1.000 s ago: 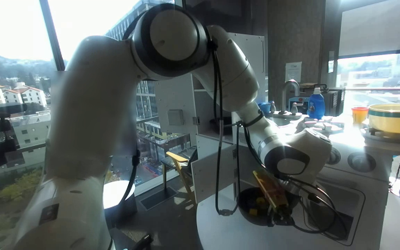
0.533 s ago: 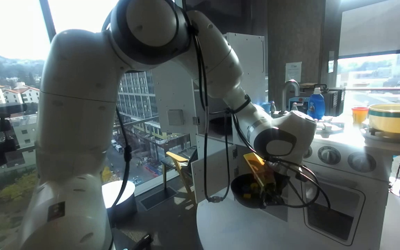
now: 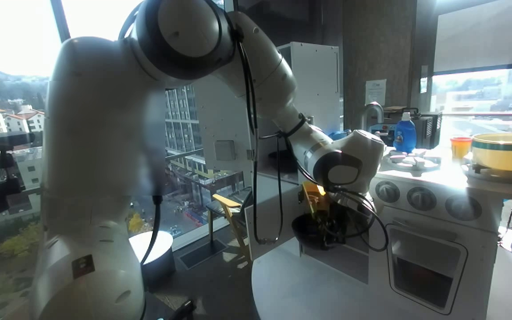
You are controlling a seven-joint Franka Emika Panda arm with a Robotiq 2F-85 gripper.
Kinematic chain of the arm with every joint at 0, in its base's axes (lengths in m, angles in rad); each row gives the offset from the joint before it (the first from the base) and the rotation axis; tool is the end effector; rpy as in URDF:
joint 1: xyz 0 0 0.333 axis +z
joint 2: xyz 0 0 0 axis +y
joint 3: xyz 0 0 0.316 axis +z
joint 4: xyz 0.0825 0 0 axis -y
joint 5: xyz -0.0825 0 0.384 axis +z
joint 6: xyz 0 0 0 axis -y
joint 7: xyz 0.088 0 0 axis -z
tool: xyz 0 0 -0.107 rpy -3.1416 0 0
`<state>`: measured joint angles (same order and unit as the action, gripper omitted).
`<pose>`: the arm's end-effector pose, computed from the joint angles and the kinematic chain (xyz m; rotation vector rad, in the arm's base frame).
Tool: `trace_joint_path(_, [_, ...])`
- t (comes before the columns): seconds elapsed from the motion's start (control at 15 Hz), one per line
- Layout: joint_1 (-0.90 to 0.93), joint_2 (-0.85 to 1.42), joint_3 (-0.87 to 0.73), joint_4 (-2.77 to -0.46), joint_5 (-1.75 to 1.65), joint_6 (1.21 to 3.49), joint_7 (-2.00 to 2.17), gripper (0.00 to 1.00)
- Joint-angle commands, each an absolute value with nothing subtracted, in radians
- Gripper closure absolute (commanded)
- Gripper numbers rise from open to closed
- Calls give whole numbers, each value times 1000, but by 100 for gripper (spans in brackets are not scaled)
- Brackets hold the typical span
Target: Put the black bowl into the compartment and close the door
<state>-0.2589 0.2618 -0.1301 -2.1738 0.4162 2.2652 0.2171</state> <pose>0.5071 -0.1966 0.2601 -2.5758 1.2430 0.1985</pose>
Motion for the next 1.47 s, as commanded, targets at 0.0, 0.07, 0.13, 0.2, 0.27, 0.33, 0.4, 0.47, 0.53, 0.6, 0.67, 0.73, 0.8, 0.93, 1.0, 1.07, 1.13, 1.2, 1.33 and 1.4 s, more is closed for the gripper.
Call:
trace_joint_path(0.0, [-245,245,-149,-2160,478,2264,297,99])
trace_joint_path(0.07, [-248,236,-150,-2165,500,2271,306,99])
trace_joint_path(0.13, [-247,230,-152,-2172,523,2289,319,99])
trace_joint_path(0.2, [-247,229,-152,-2178,550,2304,325,99])
trace_joint_path(0.27, [-246,231,-153,-2180,568,2314,331,99])
trace_joint_path(0.33, [-241,239,-152,-2182,584,2334,343,99])
trace_joint_path(0.4, [-235,246,-153,-2184,595,2357,359,99])
trace_joint_path(0.47, [-229,253,-152,-2186,603,2371,373,99])
trace_joint_path(0.53, [-224,255,-151,-2190,611,2385,388,99])
trace_joint_path(0.6, [-214,257,-149,-2198,613,2407,406,99])
trace_joint_path(0.67, [-205,259,-148,-2204,619,2435,426,99])
trace_joint_path(0.73, [-197,261,-145,-2209,629,2460,443,99])
trace_joint_path(0.8, [-187,262,-143,-2214,635,2482,459,99])
trace_joint_path(0.93, [-168,264,-139,-2224,653,2540,492,99])
trace_joint_path(1.0, [-160,266,-139,-2226,654,2558,507,99])
trace_joint_path(1.07, [-153,270,-138,-2227,656,2577,521,99])
trace_joint_path(1.13, [-146,276,-137,-2227,664,2601,536,99])
trace_joint_path(1.2, [-140,278,-137,-2228,667,2620,550,99])
trace_joint_path(1.33, [-127,287,-136,-2234,678,2672,573,98])
trace_joint_path(1.4, [-125,291,-134,-2235,687,2689,579,96])
